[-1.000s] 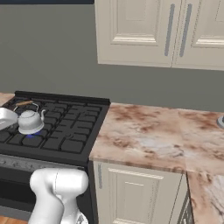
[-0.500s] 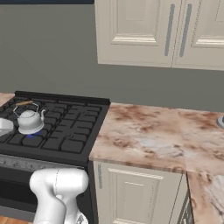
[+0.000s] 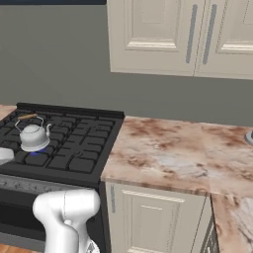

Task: The kettle is done boiling. Turn off the stove, then wait for 300 timesteps before moving the kettle to the dining table.

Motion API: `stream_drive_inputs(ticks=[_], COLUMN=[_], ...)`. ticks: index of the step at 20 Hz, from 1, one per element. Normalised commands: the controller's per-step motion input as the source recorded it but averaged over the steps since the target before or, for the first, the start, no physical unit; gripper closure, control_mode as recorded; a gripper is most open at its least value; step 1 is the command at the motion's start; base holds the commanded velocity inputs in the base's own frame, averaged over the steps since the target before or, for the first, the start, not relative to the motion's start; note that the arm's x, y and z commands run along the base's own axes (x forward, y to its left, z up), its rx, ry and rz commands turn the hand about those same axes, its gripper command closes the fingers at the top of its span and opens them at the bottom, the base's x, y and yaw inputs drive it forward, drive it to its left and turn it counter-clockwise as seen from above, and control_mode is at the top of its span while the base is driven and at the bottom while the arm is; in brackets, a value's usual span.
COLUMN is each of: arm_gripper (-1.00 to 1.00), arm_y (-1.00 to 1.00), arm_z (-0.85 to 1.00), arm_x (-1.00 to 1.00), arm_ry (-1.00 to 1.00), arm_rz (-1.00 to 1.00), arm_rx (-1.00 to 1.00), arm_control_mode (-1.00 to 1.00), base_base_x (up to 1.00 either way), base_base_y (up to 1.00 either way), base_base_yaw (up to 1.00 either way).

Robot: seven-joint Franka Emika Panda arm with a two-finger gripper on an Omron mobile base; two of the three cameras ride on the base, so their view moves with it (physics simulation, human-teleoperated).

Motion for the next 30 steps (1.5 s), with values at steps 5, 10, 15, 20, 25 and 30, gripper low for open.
stream_drive_inputs(ticks=[5,10,15,20,25,30], arm_gripper=[-1.00,-1.00,-1.00,-1.00,-1.00,-1.00], arm_y=[0.00,0.00,0.00,0.00,0.00,0.00], arm_z=[-0.27,-0.20,-0.08,-0.19,-0.31,-0.27], arm_x=[-0.17,-0.19,-0.08,0.00,-0.02,0.00], arm_ry=[-0.08,-0.07,0.00,-0.09,-0.15,-0.19], arm_rz=[0.00,0.00,0.00,0.00,0.00,0.00], arm_rx=[0.00,0.00,0.00,0.00,0.00,0.00], arm_control_mode=[-1.00,-1.00,-1.00,-1.00,-1.00,-1.00], base_base_x=[0.00,0.00,0.00,0.00,0.00,0.00], base_base_y=[0.00,0.00,0.00,0.00,0.00,0.00], base_base_yaw=[0.00,0.00,0.00,0.00,0.00,0.00])
